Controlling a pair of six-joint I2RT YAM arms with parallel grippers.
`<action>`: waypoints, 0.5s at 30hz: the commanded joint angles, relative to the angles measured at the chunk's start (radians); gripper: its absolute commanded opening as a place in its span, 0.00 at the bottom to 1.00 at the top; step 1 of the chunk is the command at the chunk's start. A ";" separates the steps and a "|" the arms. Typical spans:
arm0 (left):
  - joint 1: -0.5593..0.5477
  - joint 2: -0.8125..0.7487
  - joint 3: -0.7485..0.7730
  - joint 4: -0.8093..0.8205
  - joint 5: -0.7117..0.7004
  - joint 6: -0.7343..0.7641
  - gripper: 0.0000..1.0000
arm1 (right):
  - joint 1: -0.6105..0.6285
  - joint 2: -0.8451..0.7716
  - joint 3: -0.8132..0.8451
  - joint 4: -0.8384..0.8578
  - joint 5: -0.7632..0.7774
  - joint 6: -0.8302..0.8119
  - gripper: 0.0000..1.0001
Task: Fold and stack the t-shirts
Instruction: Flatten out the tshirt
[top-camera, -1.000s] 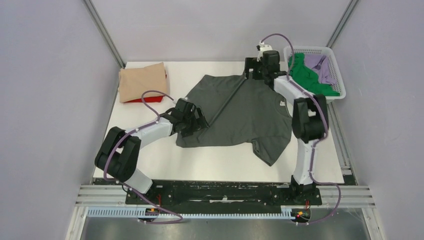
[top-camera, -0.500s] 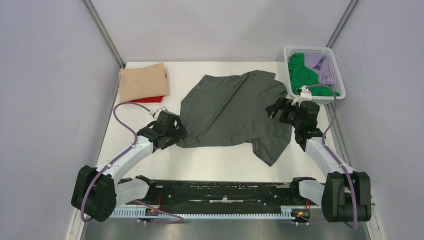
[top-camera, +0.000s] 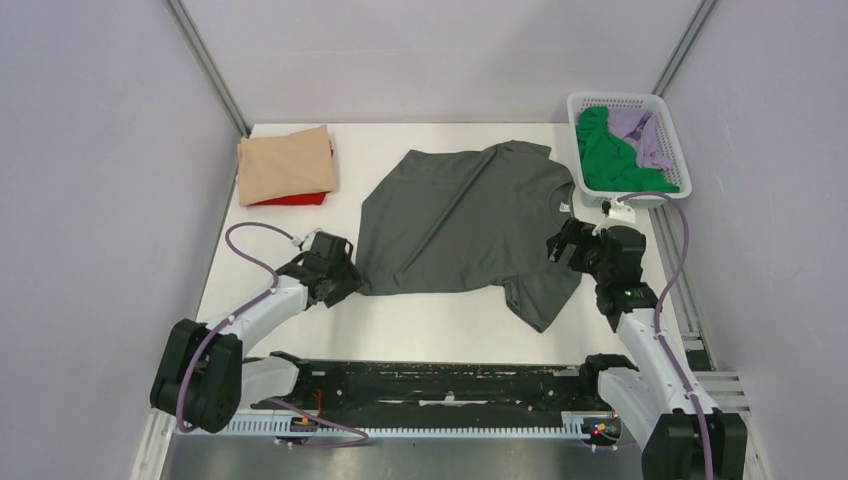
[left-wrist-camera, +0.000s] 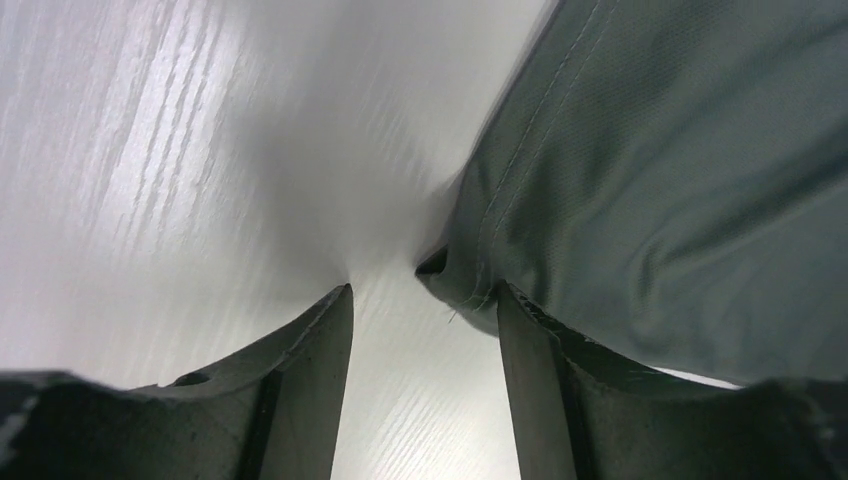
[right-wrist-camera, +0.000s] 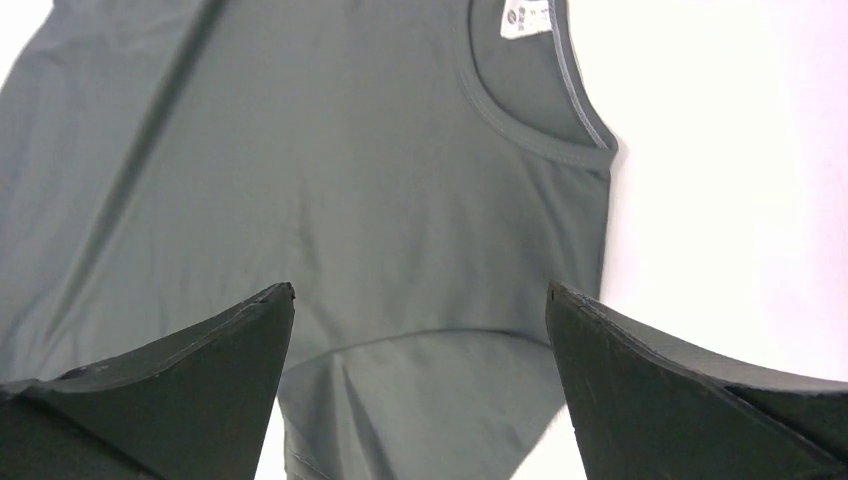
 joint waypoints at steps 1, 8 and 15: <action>0.008 0.053 -0.010 0.104 0.020 -0.047 0.59 | 0.000 -0.008 -0.020 -0.068 0.013 -0.037 0.98; 0.007 0.138 -0.007 0.188 0.063 -0.037 0.42 | 0.001 0.004 -0.004 -0.177 -0.105 -0.085 0.94; 0.009 0.156 0.007 0.163 0.078 0.010 0.02 | 0.119 0.006 0.025 -0.401 -0.008 -0.114 0.84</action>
